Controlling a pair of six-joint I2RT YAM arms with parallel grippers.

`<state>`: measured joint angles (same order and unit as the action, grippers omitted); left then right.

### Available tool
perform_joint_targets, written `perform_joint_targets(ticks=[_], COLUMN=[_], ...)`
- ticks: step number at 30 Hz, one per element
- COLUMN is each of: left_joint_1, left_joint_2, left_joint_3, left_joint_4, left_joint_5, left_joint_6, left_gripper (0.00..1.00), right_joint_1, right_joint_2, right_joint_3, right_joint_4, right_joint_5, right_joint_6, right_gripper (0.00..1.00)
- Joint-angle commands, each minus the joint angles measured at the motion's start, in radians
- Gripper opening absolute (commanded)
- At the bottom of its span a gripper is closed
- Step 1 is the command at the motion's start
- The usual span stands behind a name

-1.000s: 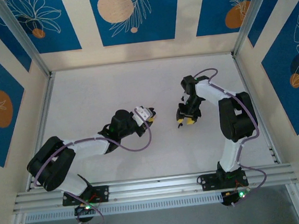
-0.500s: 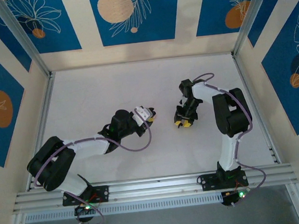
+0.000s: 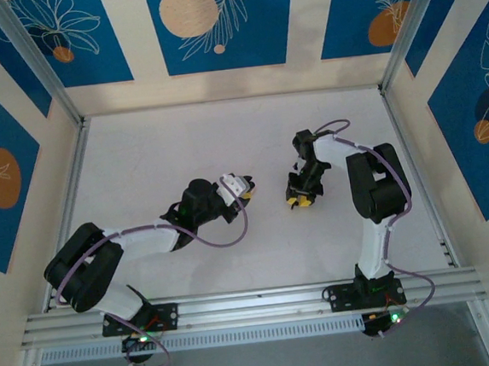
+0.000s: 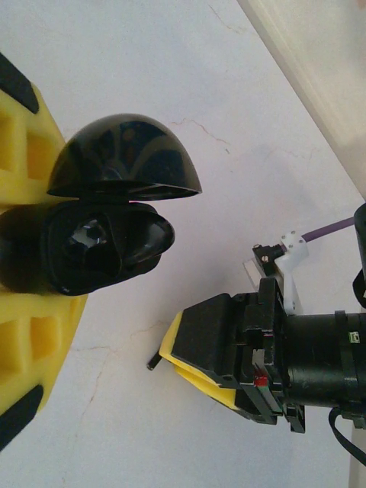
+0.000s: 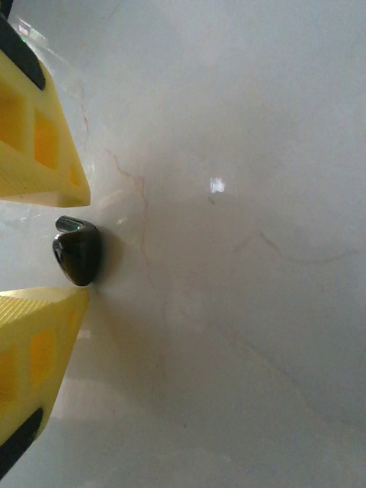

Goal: Insert wireless bluetooth earbuds into charging case

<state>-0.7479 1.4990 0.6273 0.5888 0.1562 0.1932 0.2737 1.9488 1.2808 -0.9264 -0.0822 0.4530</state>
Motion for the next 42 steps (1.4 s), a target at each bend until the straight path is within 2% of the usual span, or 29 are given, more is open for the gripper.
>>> perform_joint_targets(ticks=[1,6,17,23,34,42], left_joint_1=[0.01,0.009,0.009,0.009,-0.002,-0.021], left_joint_2=[-0.005,-0.006,0.004,0.059,0.217,0.323], left_joint_3=[0.024,0.022,0.018,-0.003,0.019,0.067], left_joint_4=[-0.005,-0.007,-0.007,0.076,0.241,0.338], left_joint_5=[0.026,0.025,0.026,0.042,0.098,0.123], left_joint_6=[0.006,0.007,0.016,0.008,-0.035,-0.067], left_gripper=[0.21,0.21,0.21,0.19,0.18,0.18], right_joint_1=[0.007,0.011,0.015,0.027,0.061,0.112], right_joint_2=[0.027,0.035,-0.027,-0.158,-0.501,-0.656], right_joint_3=[0.008,0.005,-0.031,-0.124,-0.385,-0.485], right_joint_4=[-0.002,0.0,0.074,0.183,0.454,0.574], right_joint_5=[-0.007,0.005,0.06,0.084,0.095,0.082], right_joint_6=[0.0,0.001,-0.004,-0.001,-0.003,-0.033], right_gripper=[0.32,0.32,0.21,0.19,0.18,0.18])
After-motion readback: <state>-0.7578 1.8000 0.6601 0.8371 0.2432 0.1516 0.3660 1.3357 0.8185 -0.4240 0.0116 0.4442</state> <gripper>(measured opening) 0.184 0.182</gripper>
